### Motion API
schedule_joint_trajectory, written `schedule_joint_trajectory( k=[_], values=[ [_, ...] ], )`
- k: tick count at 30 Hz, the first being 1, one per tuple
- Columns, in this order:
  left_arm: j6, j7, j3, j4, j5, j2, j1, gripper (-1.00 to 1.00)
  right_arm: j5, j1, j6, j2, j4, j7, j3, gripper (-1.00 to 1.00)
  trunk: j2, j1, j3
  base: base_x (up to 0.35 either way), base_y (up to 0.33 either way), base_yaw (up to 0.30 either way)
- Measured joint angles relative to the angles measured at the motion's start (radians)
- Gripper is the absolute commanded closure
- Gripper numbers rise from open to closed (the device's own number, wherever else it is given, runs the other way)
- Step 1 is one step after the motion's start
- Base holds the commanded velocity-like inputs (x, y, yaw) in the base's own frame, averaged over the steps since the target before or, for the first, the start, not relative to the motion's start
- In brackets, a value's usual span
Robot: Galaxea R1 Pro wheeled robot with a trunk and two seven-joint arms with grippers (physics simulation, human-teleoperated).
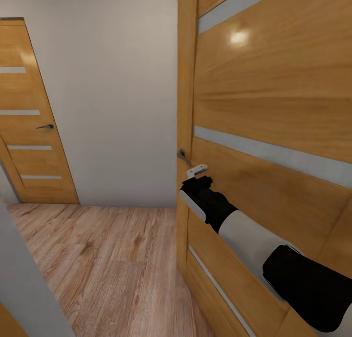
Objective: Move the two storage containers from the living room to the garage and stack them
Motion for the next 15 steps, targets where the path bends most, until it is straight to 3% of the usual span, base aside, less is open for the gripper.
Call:
schedule_joint_trajectory(
  k=[10, 15],
  values=[
    [0.000, 0.000, 0.000, 0.000, 0.000, 0.000, 0.000, -1.00, 0.005, -0.001, 0.005, 0.000, 0.001, -0.003, 0.002, -1.00, 0.000, 0.000, 0.000, 0.002, 0.000, 0.000],
    [0.000, 0.000, 0.000, 0.000, 0.000, 0.000, 0.000, -1.00, 0.002, 0.000, 0.009, 0.000, 0.002, -0.003, -0.001, -1.00, 0.000, 0.000, 0.000, 0.173, 0.000, 0.000]
  ],
)
